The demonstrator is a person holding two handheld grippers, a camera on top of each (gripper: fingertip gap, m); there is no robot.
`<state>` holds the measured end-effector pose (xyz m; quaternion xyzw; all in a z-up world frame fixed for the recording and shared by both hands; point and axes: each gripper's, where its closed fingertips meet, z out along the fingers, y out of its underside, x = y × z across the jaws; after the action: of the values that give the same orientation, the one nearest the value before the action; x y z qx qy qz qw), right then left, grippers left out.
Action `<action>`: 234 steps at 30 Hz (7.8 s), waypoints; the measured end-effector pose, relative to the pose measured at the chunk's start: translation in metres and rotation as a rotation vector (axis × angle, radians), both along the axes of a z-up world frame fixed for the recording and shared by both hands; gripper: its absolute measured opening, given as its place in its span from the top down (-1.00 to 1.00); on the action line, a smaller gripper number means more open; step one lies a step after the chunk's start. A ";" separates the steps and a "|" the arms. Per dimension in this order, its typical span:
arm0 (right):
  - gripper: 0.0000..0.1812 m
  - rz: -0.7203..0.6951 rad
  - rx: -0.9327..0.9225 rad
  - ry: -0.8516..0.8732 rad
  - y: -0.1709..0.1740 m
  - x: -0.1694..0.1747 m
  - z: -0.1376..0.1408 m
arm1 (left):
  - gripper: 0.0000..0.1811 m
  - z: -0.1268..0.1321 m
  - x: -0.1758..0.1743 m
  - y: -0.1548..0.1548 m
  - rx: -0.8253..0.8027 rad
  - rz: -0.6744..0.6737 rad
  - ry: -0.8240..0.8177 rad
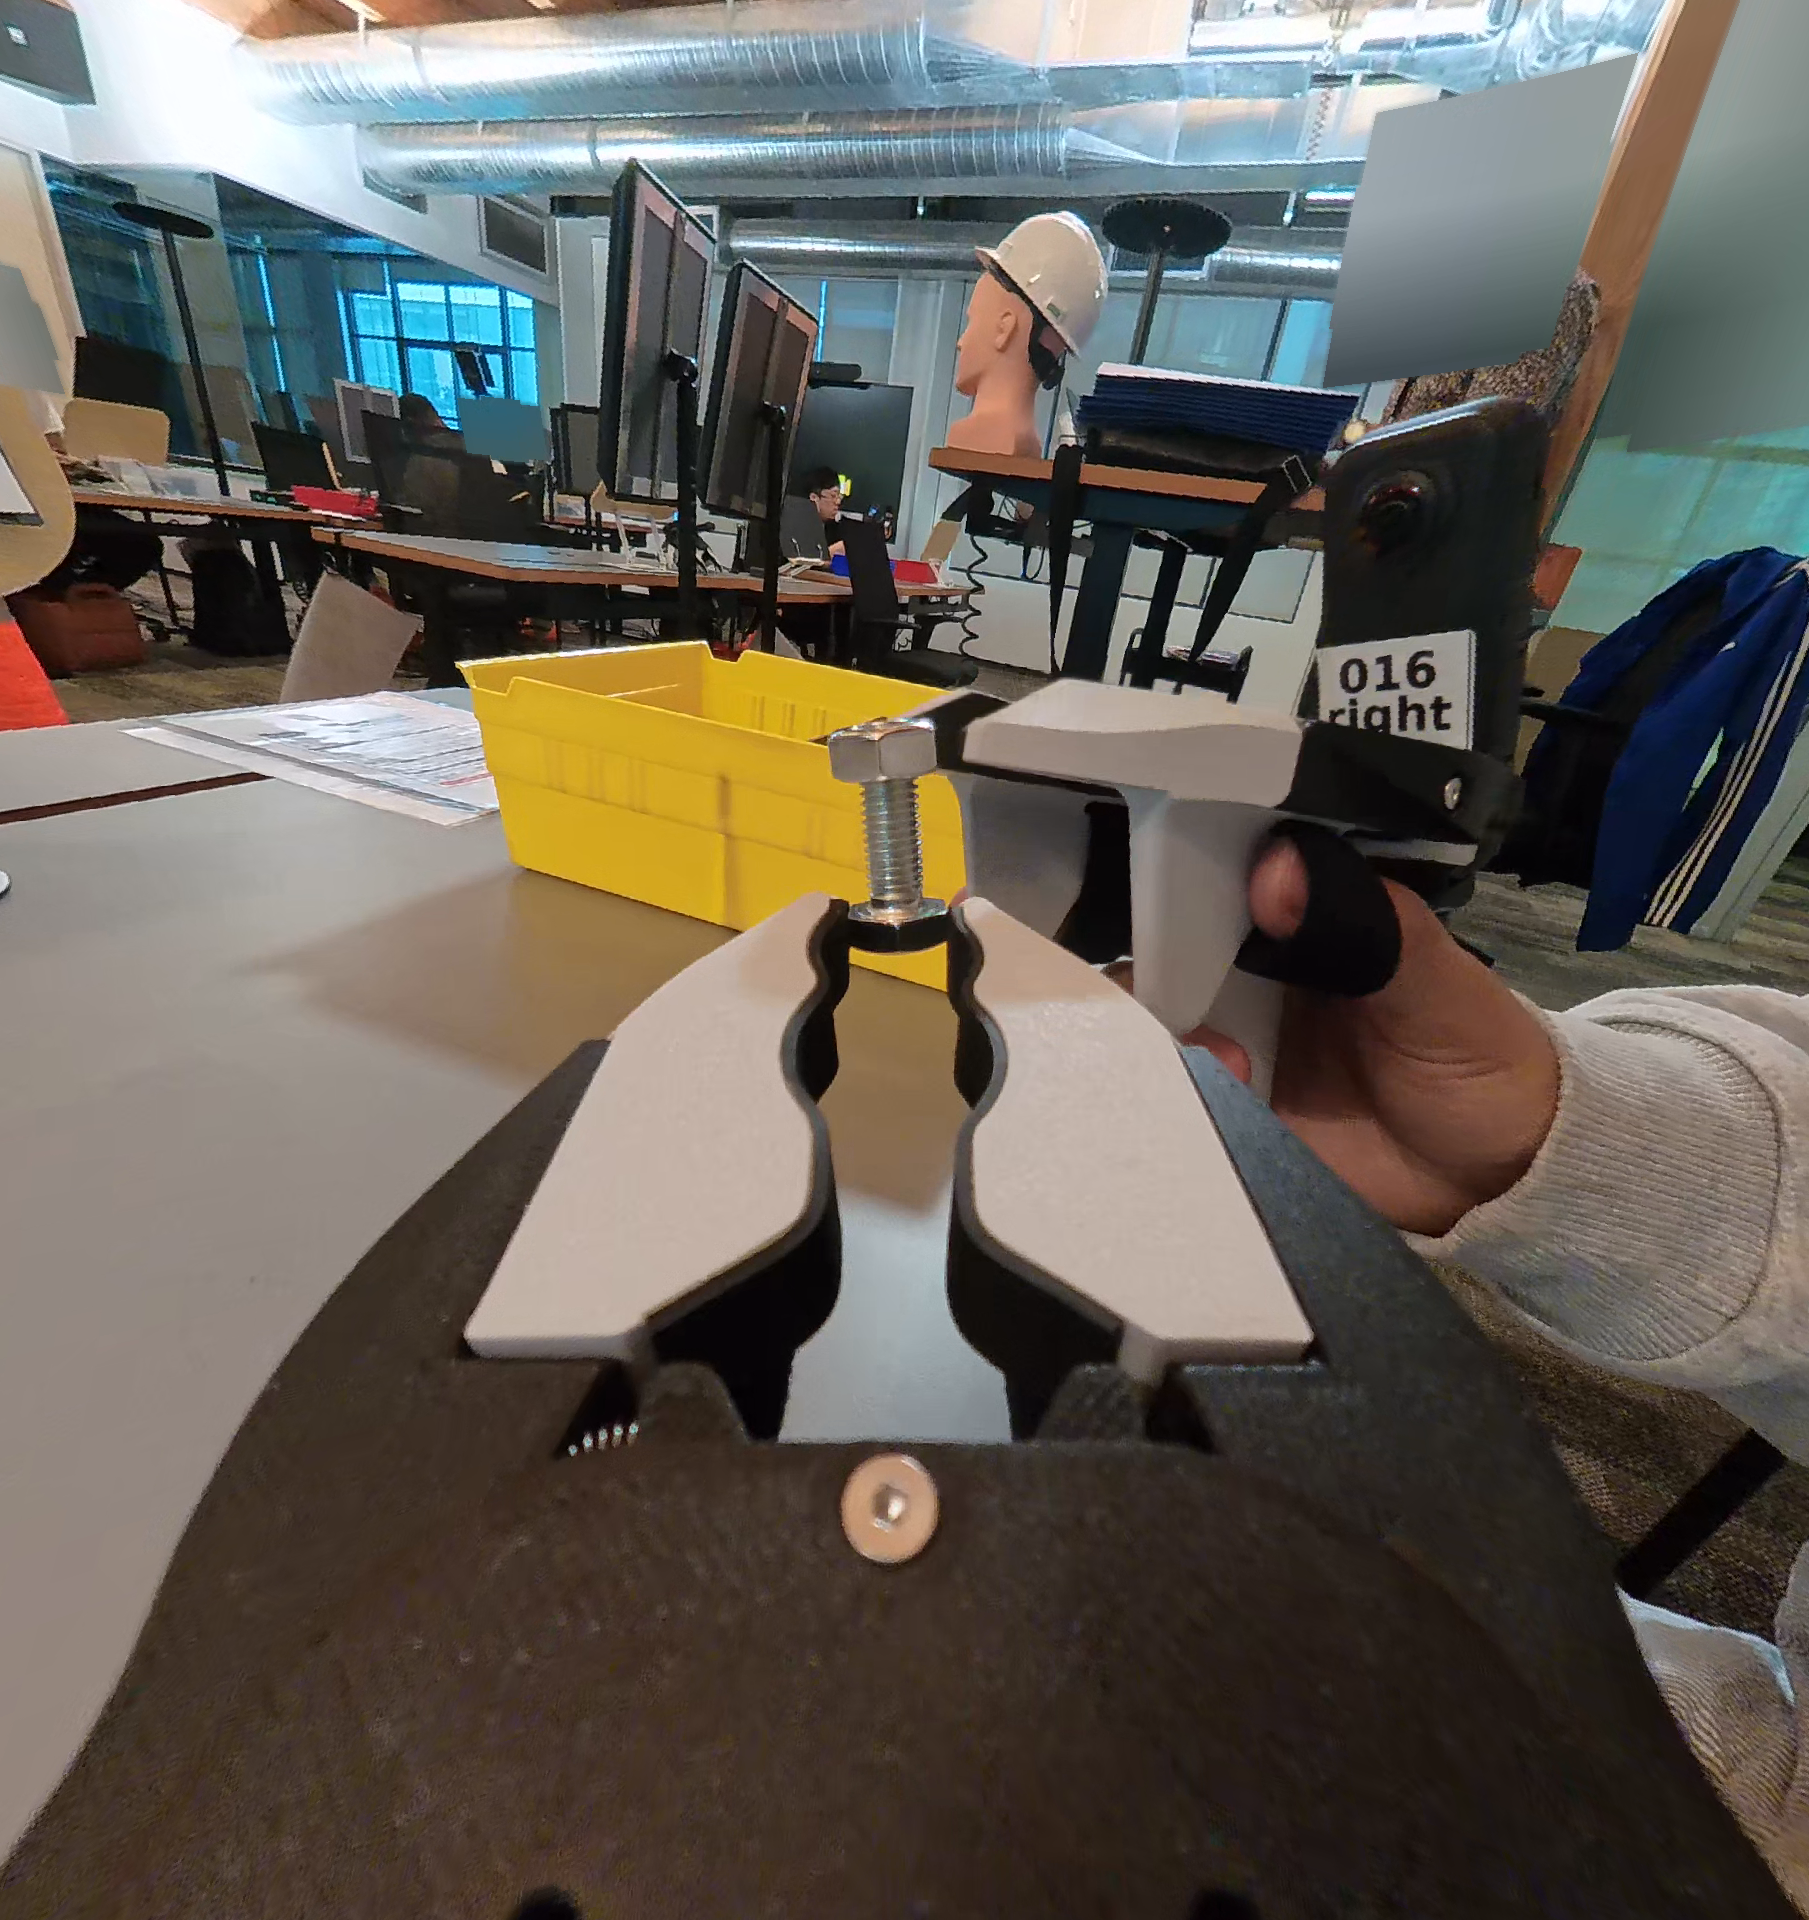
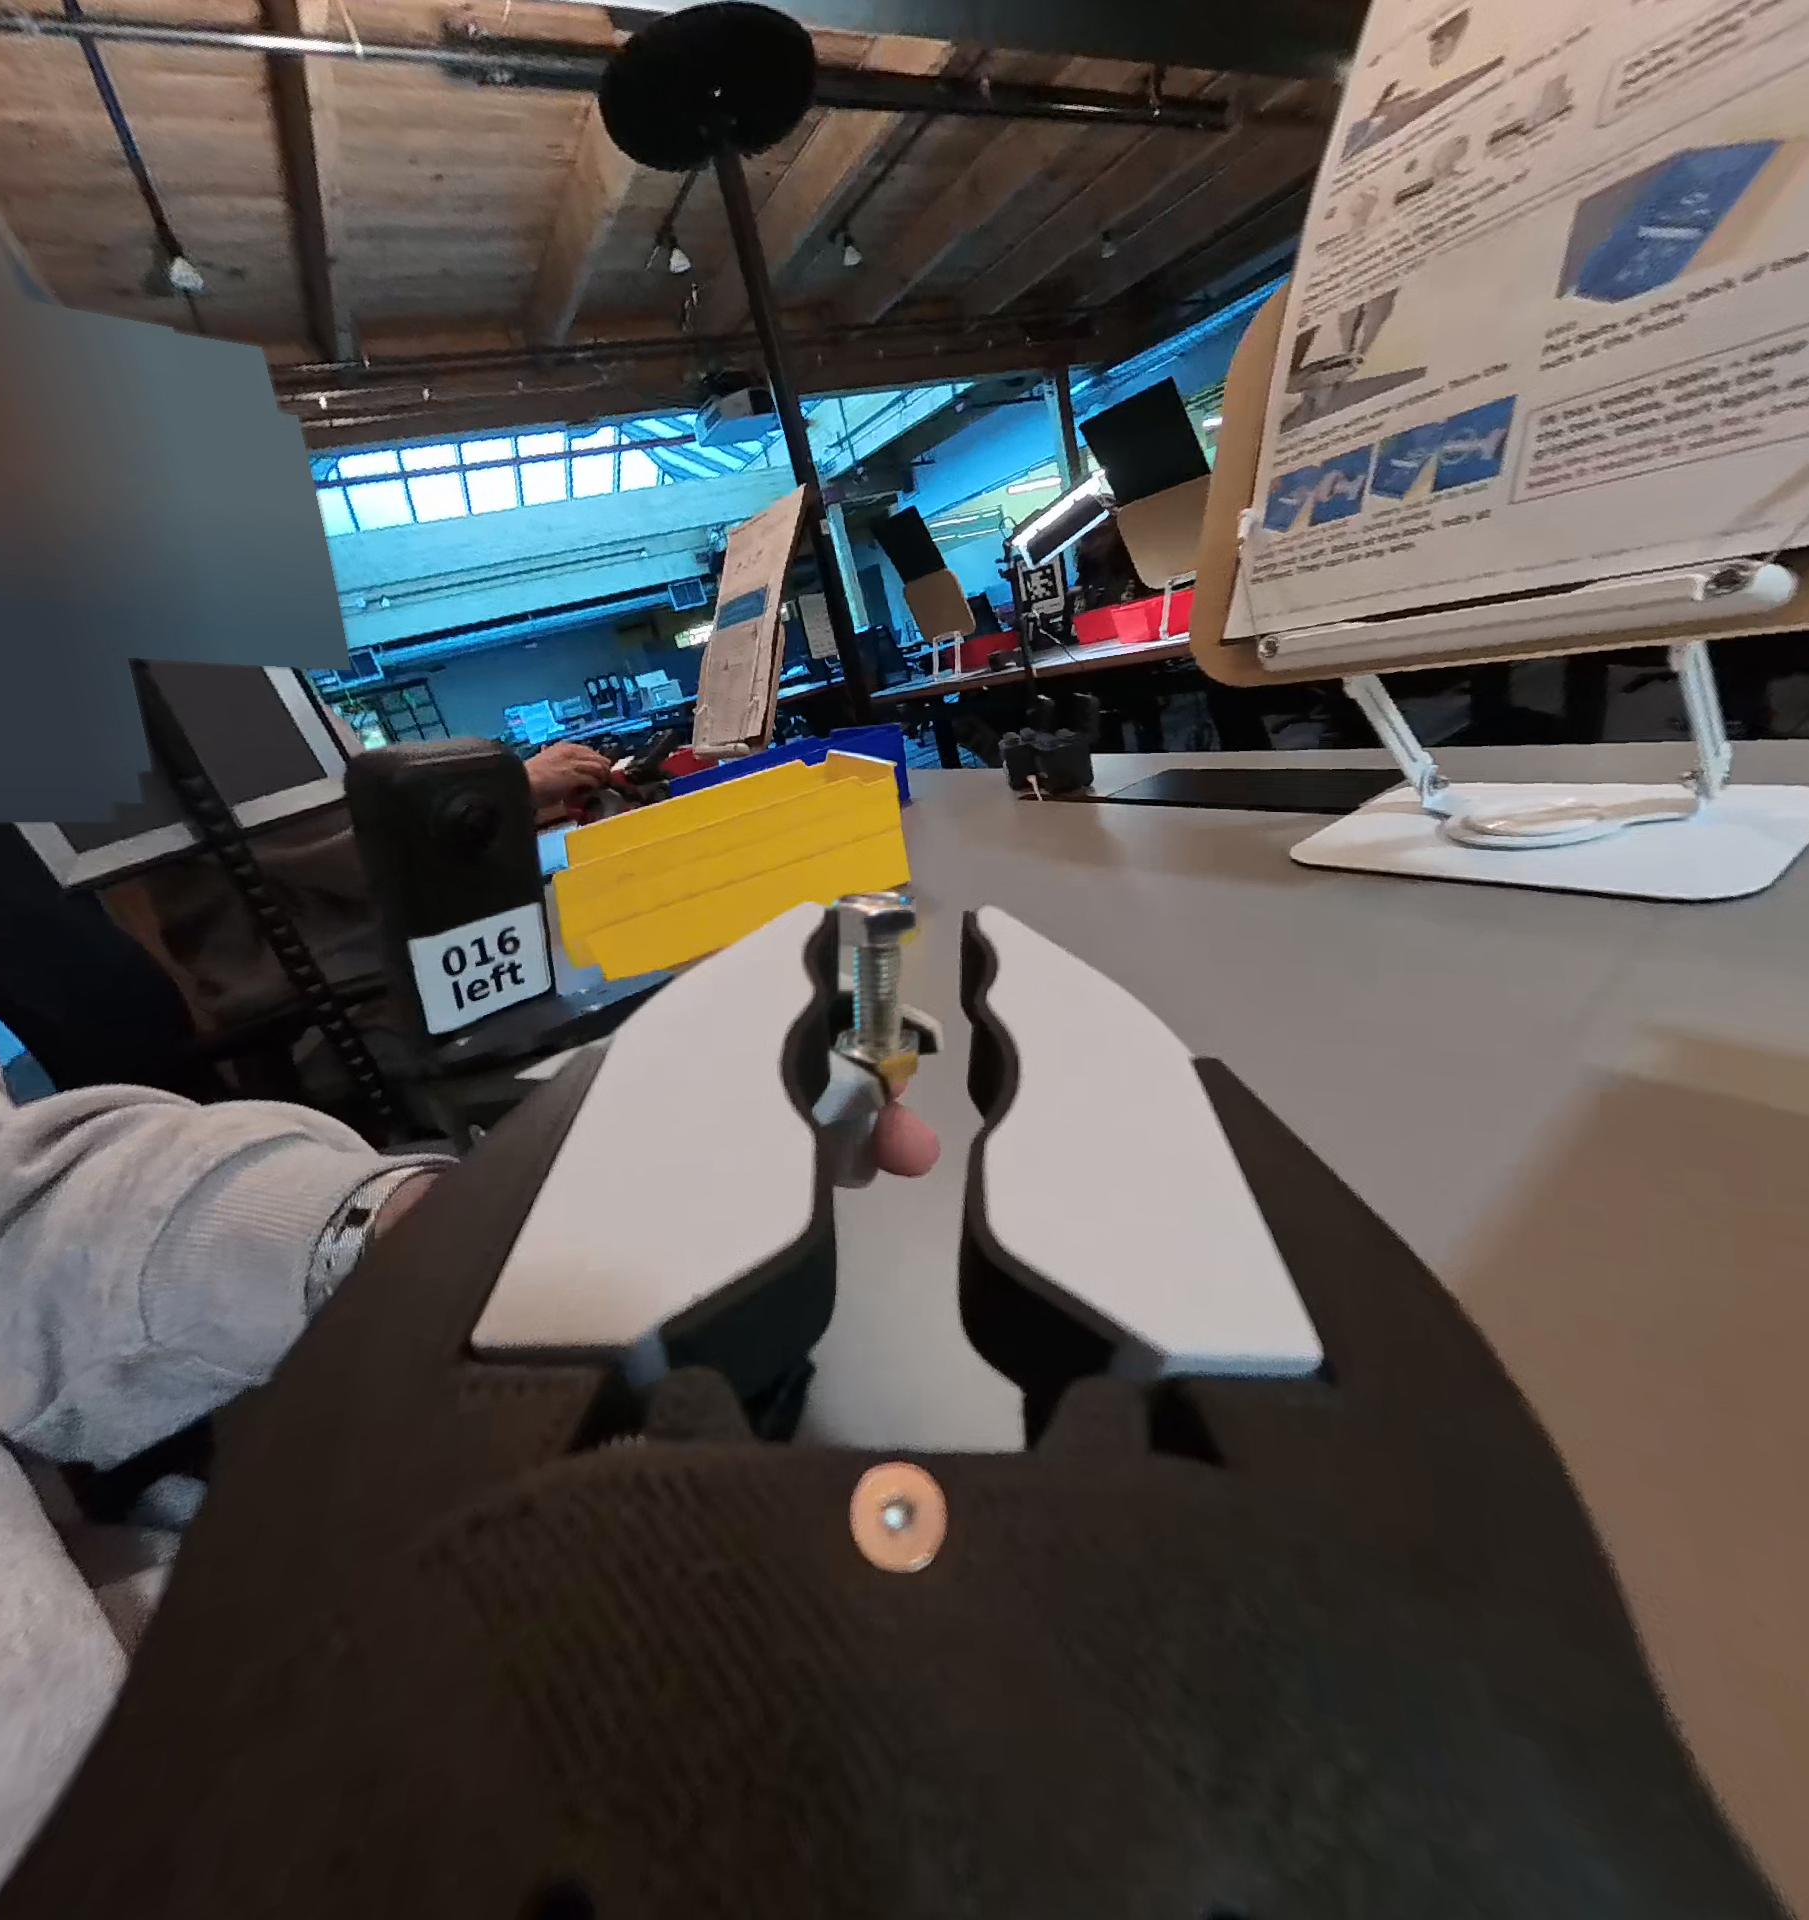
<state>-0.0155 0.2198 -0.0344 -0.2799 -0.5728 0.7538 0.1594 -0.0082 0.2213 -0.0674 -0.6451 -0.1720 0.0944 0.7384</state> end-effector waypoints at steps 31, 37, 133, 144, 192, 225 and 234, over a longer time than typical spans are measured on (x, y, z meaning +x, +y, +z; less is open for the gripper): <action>0.75 -0.003 -0.037 -0.014 0.005 -0.002 0.002 | 0.80 0.001 0.000 0.000 0.008 -0.003 -0.003; 0.76 0.005 0.011 0.006 -0.003 0.000 -0.001 | 0.80 0.001 0.002 0.001 0.001 -0.003 0.010; 0.55 0.021 0.101 0.081 -0.020 0.009 -0.002 | 0.80 -0.004 0.012 0.009 -0.012 -0.051 -0.006; 0.57 0.038 0.137 0.090 -0.025 0.013 -0.004 | 0.80 -0.006 0.013 0.010 -0.021 -0.060 -0.013; 0.77 0.066 0.004 0.006 -0.004 0.006 0.001 | 0.80 0.002 0.012 0.005 0.022 -0.076 -0.014; 0.81 0.061 0.034 -0.013 -0.005 0.004 -0.004 | 0.77 -0.003 0.013 0.008 -0.010 -0.086 -0.021; 0.81 0.107 -0.025 -0.026 -0.004 0.006 0.000 | 0.76 -0.001 0.018 0.010 0.044 -0.166 -0.100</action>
<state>-0.0098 0.2158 -0.0344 -0.2607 -0.5795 0.7646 0.1078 0.0094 0.2308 -0.0683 -0.6447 -0.1569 -0.0033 0.7482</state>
